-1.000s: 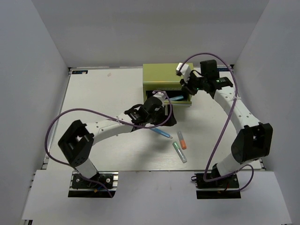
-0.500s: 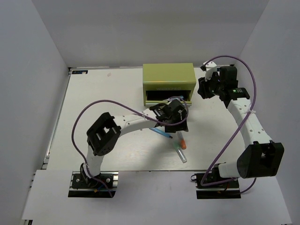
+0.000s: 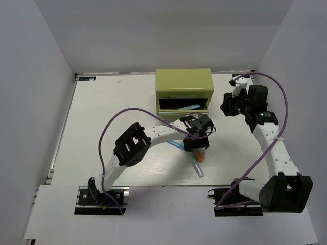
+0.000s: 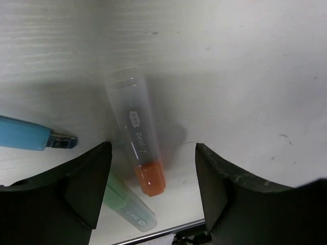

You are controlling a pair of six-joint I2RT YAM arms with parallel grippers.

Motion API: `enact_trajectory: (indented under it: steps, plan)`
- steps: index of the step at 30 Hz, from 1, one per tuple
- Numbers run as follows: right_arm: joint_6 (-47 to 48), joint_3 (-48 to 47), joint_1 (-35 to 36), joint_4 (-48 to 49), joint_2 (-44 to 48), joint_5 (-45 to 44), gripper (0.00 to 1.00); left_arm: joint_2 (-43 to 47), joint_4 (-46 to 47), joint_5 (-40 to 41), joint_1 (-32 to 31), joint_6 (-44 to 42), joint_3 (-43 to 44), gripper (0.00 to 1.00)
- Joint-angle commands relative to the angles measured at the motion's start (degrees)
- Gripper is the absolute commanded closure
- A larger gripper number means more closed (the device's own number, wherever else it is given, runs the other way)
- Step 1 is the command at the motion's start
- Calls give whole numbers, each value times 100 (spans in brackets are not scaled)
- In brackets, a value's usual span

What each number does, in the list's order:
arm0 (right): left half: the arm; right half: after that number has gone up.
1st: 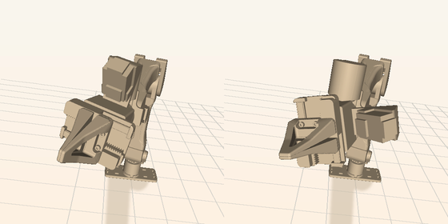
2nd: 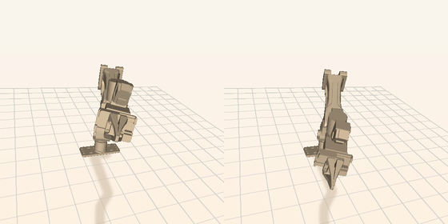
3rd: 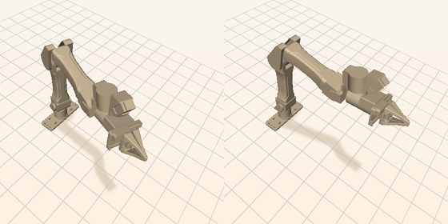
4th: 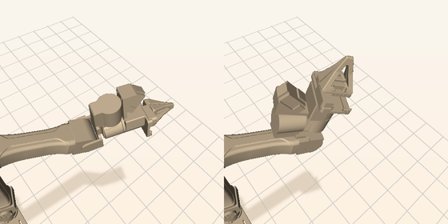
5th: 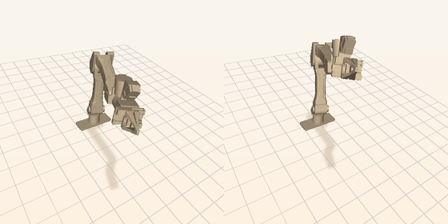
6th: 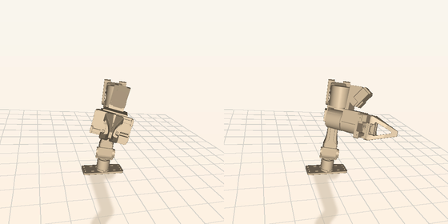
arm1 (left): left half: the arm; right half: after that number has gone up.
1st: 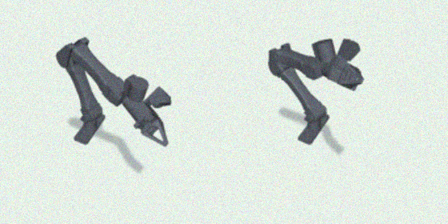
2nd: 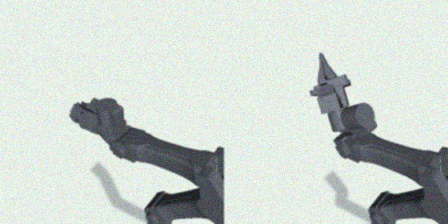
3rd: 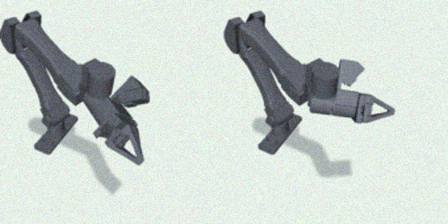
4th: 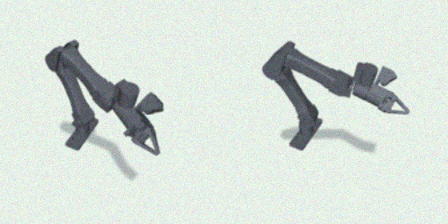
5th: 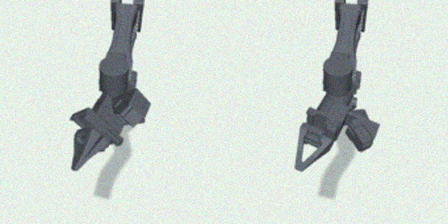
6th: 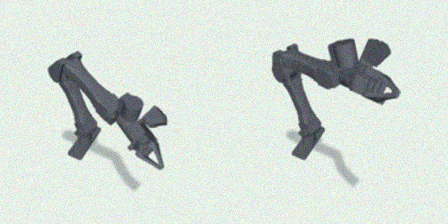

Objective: Sort the stationery into containers
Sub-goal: Grab a piece of stationery with the left arm

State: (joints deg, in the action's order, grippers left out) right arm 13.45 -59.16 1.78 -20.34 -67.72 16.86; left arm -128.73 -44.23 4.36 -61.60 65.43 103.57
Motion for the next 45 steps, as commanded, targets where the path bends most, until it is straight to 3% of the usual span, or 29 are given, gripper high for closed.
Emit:
enact_trajectory:
  steps: [1,9,15,17,23,30,32,34,36,42,45]
  plan:
    - [-124,193,-108,381,277,212,52,-90,-482,241,-71,303,189,24]
    - [-238,361,-406,346,558,440,52,-741,-1167,170,-123,199,875,38]
    - [-317,449,-530,355,699,493,52,-1075,-1588,170,-124,6,1034,38]
    - [-343,484,-565,355,760,511,52,-1076,-1589,170,-124,-47,920,42]
    - [-405,615,-653,390,770,590,52,-1128,-1642,337,-124,-153,472,61]
    - [-370,660,-679,390,734,748,52,-1156,-1703,399,-124,-460,594,88]
    - [-204,677,-679,294,717,992,48,-901,-1292,399,-124,-688,481,94]
    - [-98,686,-679,171,690,1222,33,-559,-940,399,-124,-873,305,96]
    - [122,756,-688,39,699,1635,27,12,-273,452,-124,-1268,-72,99]
    - [315,801,-714,-67,778,2067,25,1042,801,399,-63,-2216,-645,100]
    - [325,774,-740,-75,831,2084,26,1463,1231,-128,8,-2876,-873,100]
